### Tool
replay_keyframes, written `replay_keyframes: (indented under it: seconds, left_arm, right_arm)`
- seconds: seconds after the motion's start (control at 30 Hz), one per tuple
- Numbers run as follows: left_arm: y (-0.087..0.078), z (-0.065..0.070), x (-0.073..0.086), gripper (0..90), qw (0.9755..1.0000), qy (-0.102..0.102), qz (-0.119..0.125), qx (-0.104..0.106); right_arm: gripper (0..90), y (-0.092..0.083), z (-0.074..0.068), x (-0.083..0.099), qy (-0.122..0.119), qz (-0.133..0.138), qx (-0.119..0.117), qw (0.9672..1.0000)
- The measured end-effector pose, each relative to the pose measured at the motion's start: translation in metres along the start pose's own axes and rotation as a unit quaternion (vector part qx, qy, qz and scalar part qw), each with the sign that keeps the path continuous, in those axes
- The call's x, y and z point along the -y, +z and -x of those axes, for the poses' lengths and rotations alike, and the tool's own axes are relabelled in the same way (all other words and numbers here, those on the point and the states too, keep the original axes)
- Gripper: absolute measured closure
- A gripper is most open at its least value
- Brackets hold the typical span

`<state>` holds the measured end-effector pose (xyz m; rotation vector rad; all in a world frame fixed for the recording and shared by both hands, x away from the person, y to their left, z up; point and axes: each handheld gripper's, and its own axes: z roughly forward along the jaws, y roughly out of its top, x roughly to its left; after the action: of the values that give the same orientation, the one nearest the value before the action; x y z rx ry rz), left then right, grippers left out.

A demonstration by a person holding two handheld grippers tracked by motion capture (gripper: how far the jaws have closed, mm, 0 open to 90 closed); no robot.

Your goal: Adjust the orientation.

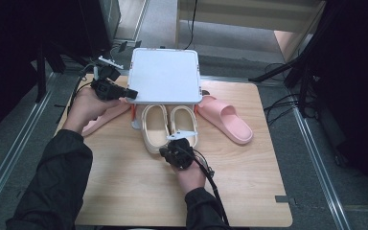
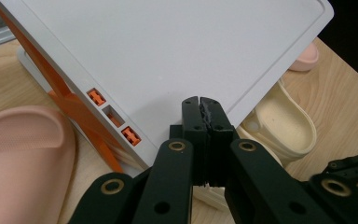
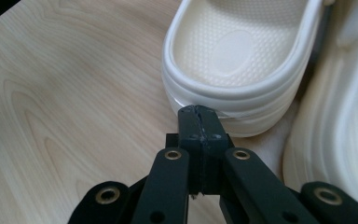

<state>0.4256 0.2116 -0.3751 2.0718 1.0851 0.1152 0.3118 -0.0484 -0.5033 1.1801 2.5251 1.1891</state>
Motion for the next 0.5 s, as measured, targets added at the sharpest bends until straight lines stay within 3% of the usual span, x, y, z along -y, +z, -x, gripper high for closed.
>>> replay_keyframes:
  seconds: [0.1,0.13,0.17,0.23,0.33,0.5]
  left_arm:
    - [0.0,0.0,0.0,89.6,1.0,0.0,-0.001,-0.001]
    - [0.0,0.0,0.0,89.6,1.0,-0.001,-0.001,0.0]
    - [0.0,0.0,0.0,89.6,1.0,0.0,0.0,-0.001]
    - [0.0,0.0,0.0,89.6,1.0,0.0,0.0,-0.001]
    - [0.0,0.0,0.0,89.6,1.0,0.0,-0.001,0.0]
    - [0.0,0.0,0.0,89.6,1.0,0.0,0.0,-0.004]
  right_arm:
    - [90.0,0.012,-0.001,-0.011,-0.008,-0.007,0.013,0.9998]
    - [90.0,0.016,0.0,-0.014,-0.006,-0.007,0.014,0.9999]
    - [90.0,0.021,0.003,-0.02,0.006,-0.002,0.0,1.0]
    - [90.0,0.023,0.004,-0.023,0.014,-0.004,0.001,0.9999]
    - [90.0,0.03,0.003,-0.03,-0.001,-0.007,0.023,0.9997]
    - [90.0,0.044,0.009,-0.045,0.002,-0.002,0.044,0.999]
